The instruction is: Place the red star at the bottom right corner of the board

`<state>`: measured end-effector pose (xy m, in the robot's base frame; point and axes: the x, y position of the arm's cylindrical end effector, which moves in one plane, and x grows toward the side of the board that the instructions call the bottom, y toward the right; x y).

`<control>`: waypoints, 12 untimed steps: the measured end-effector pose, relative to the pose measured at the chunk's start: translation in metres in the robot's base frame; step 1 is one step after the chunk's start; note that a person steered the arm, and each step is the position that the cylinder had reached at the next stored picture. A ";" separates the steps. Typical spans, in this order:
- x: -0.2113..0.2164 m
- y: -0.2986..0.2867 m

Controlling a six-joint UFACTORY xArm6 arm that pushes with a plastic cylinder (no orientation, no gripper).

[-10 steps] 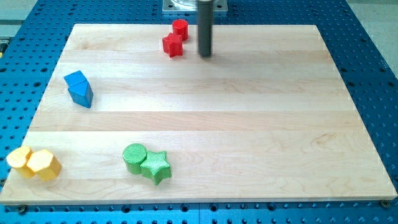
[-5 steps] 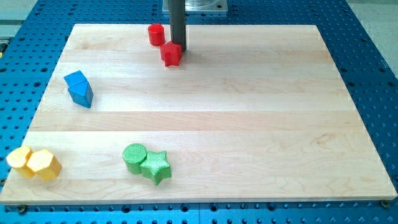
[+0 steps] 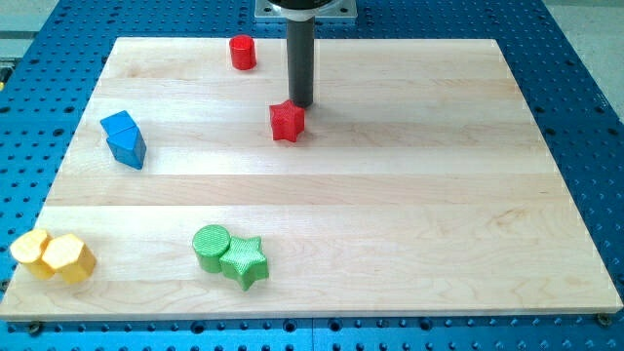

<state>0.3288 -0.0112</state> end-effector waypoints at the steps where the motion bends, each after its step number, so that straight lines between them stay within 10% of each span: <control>1: -0.002 -0.001; 5: 0.060 -0.059; 8: 0.145 0.220; 10: 0.099 0.279; 12: 0.185 0.290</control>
<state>0.5134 0.2793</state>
